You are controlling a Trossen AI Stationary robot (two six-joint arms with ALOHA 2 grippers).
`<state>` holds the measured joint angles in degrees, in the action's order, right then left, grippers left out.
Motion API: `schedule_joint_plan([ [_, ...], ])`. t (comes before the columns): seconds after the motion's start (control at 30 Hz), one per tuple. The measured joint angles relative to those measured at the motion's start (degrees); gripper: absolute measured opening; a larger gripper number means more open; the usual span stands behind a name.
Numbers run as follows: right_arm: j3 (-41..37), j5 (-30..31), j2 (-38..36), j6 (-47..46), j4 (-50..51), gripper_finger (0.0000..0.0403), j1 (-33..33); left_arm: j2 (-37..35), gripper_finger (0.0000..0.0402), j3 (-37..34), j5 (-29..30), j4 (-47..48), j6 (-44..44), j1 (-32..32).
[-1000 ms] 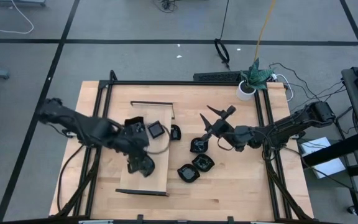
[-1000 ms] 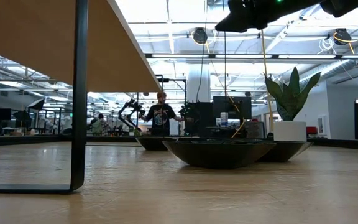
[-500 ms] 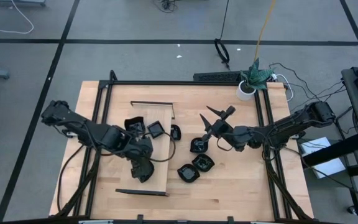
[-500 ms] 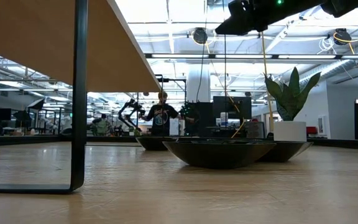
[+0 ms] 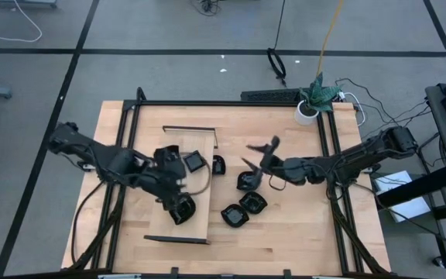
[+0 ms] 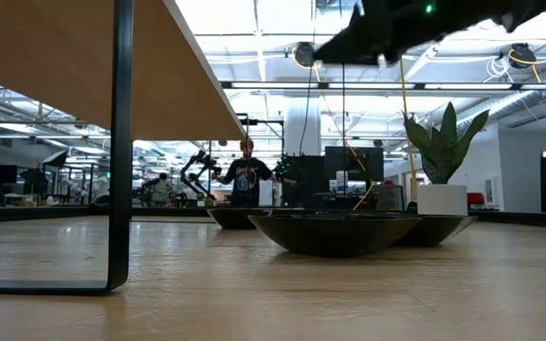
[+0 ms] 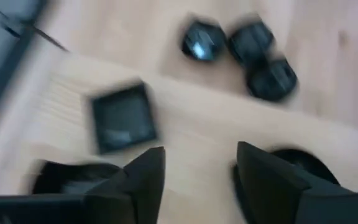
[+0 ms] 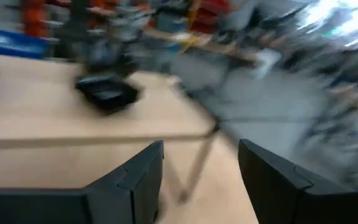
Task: Pick & Place Mini shaped plates
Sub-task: Stack the leaf shaped plate on top of the leaf shaped plate on the shelf
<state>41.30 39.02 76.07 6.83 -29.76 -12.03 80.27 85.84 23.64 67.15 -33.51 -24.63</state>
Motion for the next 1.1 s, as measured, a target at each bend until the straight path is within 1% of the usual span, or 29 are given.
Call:
schedule_joint_plan([
  [0.03, 0.0, -2.46, 0.59, -3.41, 1.52, 0.0198, 1.17, -1.28, 0.021, 0.0, 2.98, -0.06, 0.01, -0.42],
  [0.17, 0.0, -6.5, 5.88, -14.21, 4.75, 0.0198, 6.03, -6.64, 0.0224, 0.02, 16.14, -0.52, 0.07, -3.17],
  [0.2, 0.49, -9.38, 7.71, -16.67, 4.82, 0.0199, 7.44, -7.96, 0.0224, 0.03, 19.21, -0.93, 0.38, -4.03],
  [0.27, 2.53, -17.66, 11.78, -21.5, 5.19, 0.0199, 10.14, -10.22, 0.0225, 0.07, 25.09, -1.91, 1.14, -5.89],
  [0.3, 3.63, -20.85, 13.75, -23.14, 6.89, 0.0199, 11.29, -11.1, 0.0225, 0.07, 27.67, -2.96, 2.0, -6.77],
  [0.33, 5.1, -23.35, 15.93, -24.26, 9.12, 0.0199, 12.31, -11.77, 0.0225, 0.09, 29.93, -4.17, 2.94, -7.61],
  [0.4, 9.15, -25.87, 20.17, -25.3, 13.34, 0.0199, 14.05, -12.35, 0.0225, 0.11, 32.72, -6.37, 5.68, -9.07],
  [0.47, 12.75, -27.58, 22.87, -25.91, 18.04, 0.0199, 15.45, -12.41, 0.0225, 0.11, 33.86, -7.66, 8.52, -9.8],
  [0.6, 19.58, -33.2, 29.5, -27.02, 21.83, 0.0199, 16.98, -12.22, 0.0225, 0.09, 35.02, -7.25, 10.36, -10.02],
  [0.7, 22.95, -33.79, 33.57, -27.74, 24.77, 0.0199, 17.65, -11.93, 0.0225, 0.09, 35.01, -7.23, 10.73, -10.02],
  [0.77, 23.64, -33.47, 34.39, -28.63, 25.97, 0.0199, 18.29, -11.87, 0.0225, 0.09, 35.0, -7.21, 10.77, -10.02],
  [0.83, 24.02, -33.29, 35.31, -28.75, 24.75, 0.0199, 18.71, -11.89, 0.0225, 0.09, 35.01, -7.19, 10.77, -10.02],
  [1.0, 23.87, -33.37, 35.71, -28.85, 25.66, 0.0198, 19.08, -11.89, 0.0225, 0.09, 34.91, -6.84, 10.83, -10.02],
  [1.1, 23.89, -34.36, 35.67, -28.78, 25.32, 0.0185, 18.99, -11.89, 0.0225, 0.09, 34.56, -6.76, 10.83, -10.02],
])
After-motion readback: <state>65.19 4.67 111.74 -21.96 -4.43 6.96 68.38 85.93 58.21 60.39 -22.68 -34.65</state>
